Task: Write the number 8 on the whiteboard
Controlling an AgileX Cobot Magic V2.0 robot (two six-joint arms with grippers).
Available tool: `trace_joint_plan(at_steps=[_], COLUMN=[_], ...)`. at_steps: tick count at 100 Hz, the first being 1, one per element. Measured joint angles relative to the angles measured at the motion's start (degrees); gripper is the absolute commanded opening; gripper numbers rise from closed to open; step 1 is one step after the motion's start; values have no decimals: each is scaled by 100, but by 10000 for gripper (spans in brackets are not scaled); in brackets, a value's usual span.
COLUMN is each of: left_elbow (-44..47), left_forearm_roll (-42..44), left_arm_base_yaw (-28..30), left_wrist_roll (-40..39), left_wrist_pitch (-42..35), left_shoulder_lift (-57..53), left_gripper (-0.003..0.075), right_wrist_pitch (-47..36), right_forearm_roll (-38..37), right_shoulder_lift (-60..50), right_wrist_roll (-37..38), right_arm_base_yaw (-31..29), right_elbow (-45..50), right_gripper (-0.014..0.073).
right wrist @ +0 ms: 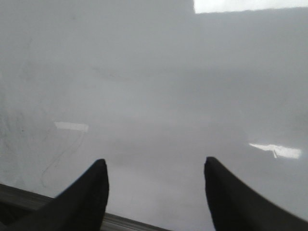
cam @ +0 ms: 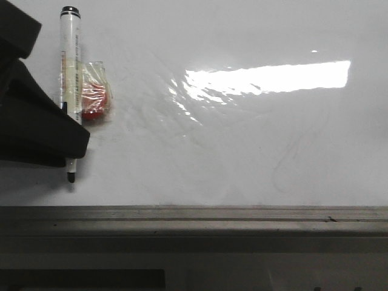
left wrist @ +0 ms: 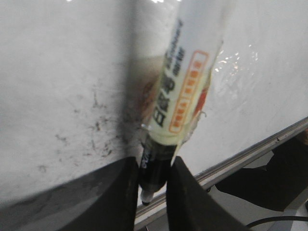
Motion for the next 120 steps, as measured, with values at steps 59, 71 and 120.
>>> trace_joint_plan(at_steps=[59,71,120], left_elbow=[-109,-281,-921], left_forearm_roll=[130,162,607], left_arm_base_yaw=[0,-60,-1170], left_wrist_roll=[1178,1801,3089], left_wrist_pitch=[716,1069,1355], left_shoulder_lift=[21,-39,-238], left_gripper=[-20,-20,-20], right_wrist_pitch=[50,213,1035], right_forearm_roll=[2110,3238,5366], right_shoulder_lift=[0,92,1220], right_wrist_roll=[-1732,-3017,-5552], right_arm_base_yaw=[0,0,128], right_elbow=[0,0,-505], right_gripper=[386,386,386])
